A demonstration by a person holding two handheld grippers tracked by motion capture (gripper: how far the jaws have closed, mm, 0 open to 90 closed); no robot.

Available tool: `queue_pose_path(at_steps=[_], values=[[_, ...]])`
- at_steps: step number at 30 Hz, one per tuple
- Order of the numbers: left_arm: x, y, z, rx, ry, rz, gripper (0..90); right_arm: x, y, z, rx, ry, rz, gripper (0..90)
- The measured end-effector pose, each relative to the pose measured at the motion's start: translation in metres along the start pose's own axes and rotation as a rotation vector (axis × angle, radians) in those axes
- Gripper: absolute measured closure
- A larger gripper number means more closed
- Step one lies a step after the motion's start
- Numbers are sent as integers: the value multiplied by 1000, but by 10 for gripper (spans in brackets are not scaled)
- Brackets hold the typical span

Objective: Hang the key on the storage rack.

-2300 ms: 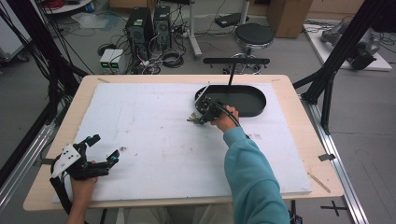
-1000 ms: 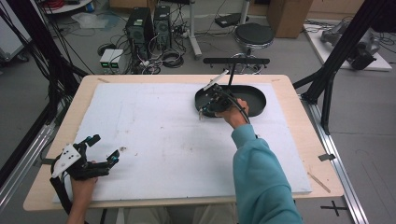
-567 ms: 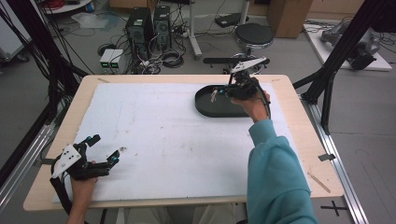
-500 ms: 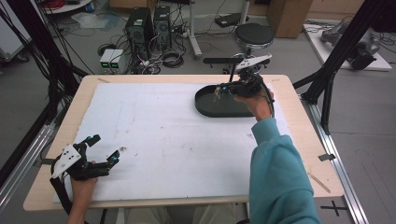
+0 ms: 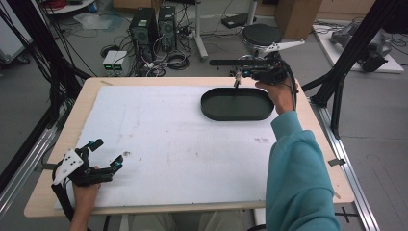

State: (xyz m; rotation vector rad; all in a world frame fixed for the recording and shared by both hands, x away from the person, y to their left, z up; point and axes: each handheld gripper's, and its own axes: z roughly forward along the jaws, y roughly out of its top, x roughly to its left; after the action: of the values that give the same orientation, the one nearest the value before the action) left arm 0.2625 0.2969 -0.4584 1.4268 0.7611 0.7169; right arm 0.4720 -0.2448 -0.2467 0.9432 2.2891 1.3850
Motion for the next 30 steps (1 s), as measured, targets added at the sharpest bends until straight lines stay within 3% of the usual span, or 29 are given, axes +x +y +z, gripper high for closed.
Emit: queue_pose_path(at_steps=[10, 30], values=[[0, 0, 0, 1, 2, -2, 35, -8, 9, 14, 38, -27, 1, 889], [0, 0, 0, -2, 3, -3, 35, -24, 1, 41, 84, -80, 39, 888]])
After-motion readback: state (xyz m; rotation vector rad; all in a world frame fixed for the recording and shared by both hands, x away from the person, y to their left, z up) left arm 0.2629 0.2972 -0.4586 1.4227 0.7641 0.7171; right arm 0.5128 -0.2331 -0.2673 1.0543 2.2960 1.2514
